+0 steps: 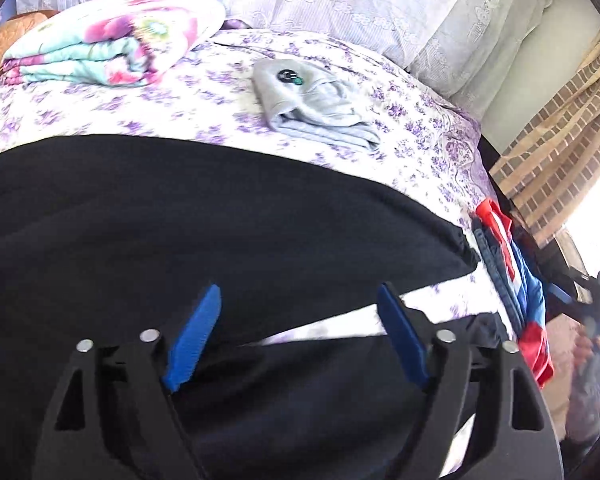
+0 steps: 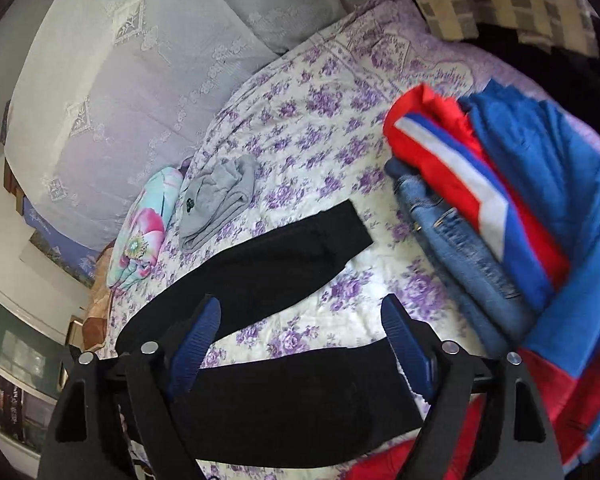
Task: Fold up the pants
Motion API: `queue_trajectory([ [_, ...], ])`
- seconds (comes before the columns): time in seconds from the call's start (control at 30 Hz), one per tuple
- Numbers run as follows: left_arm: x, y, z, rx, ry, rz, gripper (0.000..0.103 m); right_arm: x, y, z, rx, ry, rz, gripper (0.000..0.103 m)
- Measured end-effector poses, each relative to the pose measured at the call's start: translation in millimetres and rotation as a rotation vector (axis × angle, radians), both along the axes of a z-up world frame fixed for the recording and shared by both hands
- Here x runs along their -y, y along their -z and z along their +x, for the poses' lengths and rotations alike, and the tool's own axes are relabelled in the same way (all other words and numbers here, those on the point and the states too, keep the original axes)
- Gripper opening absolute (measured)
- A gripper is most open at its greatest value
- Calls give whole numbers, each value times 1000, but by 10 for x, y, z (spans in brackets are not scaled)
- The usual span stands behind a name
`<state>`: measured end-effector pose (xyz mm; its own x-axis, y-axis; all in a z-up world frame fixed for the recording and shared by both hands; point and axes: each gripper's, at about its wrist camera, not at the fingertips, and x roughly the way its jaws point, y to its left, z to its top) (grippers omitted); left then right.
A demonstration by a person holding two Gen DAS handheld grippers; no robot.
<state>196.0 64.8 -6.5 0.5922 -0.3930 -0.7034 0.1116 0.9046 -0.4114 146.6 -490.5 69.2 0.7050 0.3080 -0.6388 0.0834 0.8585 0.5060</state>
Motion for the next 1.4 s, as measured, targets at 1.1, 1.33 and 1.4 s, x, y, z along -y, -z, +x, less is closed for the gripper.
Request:
queue_trajectory([
  [1.1, 984, -72, 174, -144, -297, 93, 83, 835, 323, -709, 247, -169, -52, 95],
  [1.33, 966, -121, 125, -132, -306, 88, 84, 861, 322, -770, 263, -168, -52, 95],
  [1.4, 968, -125, 115, -134, -308, 84, 85, 877, 330, -788, 262, -164, -49, 95],
])
